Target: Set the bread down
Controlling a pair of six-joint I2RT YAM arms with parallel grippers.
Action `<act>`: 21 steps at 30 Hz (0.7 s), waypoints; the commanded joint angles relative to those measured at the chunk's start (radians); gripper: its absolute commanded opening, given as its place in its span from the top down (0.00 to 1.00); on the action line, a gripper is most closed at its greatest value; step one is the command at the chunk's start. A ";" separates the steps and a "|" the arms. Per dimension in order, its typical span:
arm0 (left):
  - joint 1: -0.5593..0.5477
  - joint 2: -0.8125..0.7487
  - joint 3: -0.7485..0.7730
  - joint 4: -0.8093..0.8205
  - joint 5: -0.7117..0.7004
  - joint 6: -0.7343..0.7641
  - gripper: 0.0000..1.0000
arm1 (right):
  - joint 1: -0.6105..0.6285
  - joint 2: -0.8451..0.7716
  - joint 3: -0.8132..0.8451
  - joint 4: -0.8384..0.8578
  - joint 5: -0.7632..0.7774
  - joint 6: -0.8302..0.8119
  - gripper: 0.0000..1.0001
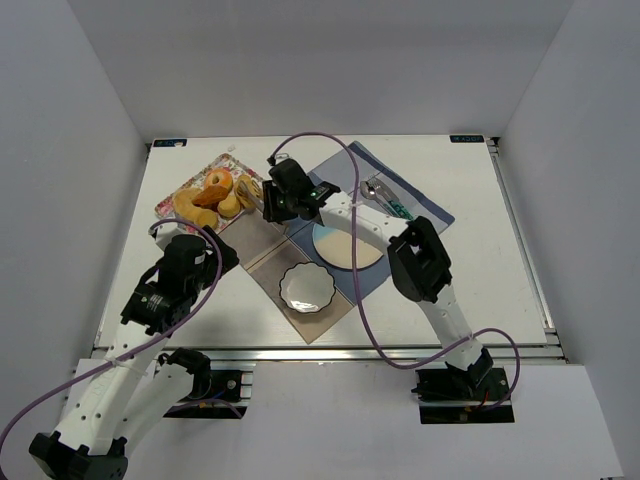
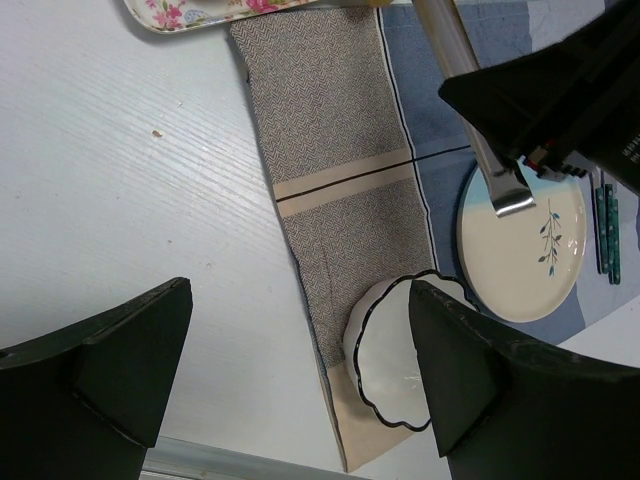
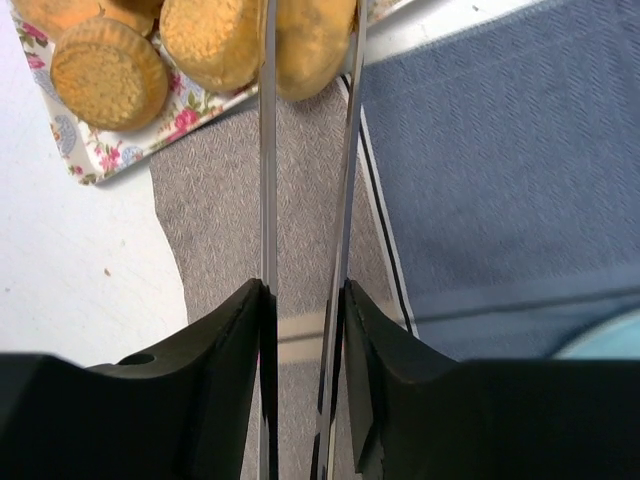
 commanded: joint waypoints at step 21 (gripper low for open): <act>-0.003 0.124 -0.022 0.126 0.045 0.012 0.02 | -0.111 -1.103 -1.207 0.244 0.234 -0.019 0.76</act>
